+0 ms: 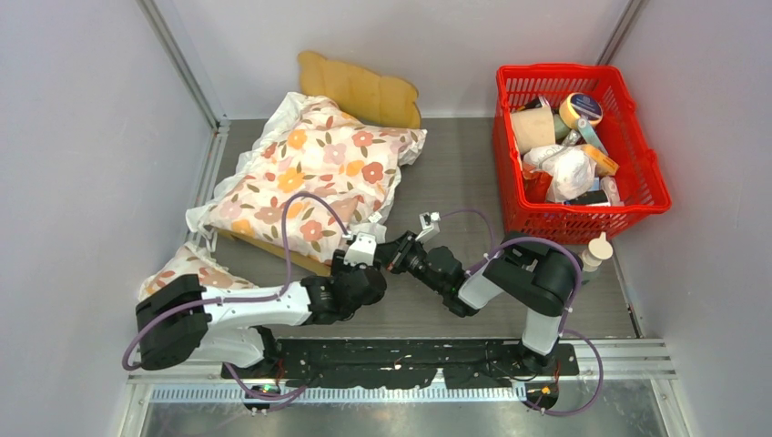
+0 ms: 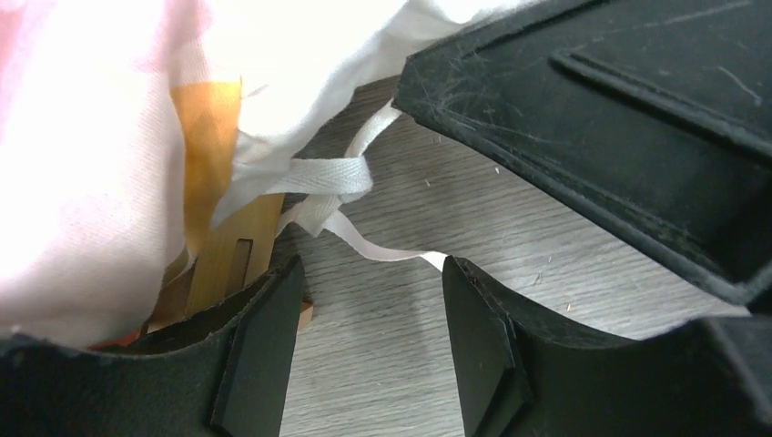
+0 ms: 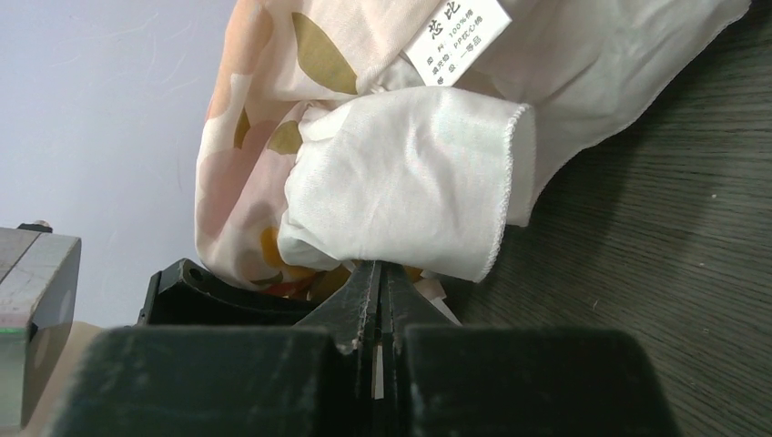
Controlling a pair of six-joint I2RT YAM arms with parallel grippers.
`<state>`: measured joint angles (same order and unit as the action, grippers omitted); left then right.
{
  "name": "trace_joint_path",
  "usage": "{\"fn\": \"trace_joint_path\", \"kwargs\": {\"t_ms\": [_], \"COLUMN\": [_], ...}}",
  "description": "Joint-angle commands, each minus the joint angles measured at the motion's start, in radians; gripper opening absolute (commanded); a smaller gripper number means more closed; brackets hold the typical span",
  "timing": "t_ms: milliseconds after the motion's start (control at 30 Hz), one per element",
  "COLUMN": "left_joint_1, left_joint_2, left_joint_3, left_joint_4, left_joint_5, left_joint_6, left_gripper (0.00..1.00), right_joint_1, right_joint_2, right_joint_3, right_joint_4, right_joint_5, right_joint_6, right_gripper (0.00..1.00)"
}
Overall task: Set up the pet bed
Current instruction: Tie the ropes to the bed frame.
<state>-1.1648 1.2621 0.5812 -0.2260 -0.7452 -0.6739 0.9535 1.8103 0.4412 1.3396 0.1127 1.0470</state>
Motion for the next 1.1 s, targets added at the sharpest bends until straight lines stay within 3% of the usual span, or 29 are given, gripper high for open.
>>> {"fn": "trace_joint_path", "kwargs": {"t_ms": [0, 167, 600, 1067], "left_joint_1": [0.001, -0.01, -0.011, -0.01], "left_joint_2": [0.025, 0.045, 0.132, 0.243], "left_joint_3": [0.024, 0.001, -0.028, -0.002], "left_joint_4": [-0.015, 0.003, 0.142, 0.187], "left_joint_5": [-0.154, -0.187, -0.164, -0.168], "left_joint_6": [-0.108, -0.18, -0.177, -0.17], "left_gripper": [0.61, 0.61, 0.55, 0.5], "right_joint_1": [-0.005, -0.009, -0.015, -0.019], "right_joint_2": [-0.023, -0.02, -0.005, 0.018], "right_joint_3": [-0.008, -0.009, -0.029, -0.033], "right_joint_4": [0.06, 0.06, 0.074, 0.089], "right_joint_5": [-0.008, -0.011, -0.03, -0.042], "right_joint_6": [-0.028, -0.033, -0.065, -0.079], "right_gripper": [0.05, 0.05, 0.05, 0.05]}}
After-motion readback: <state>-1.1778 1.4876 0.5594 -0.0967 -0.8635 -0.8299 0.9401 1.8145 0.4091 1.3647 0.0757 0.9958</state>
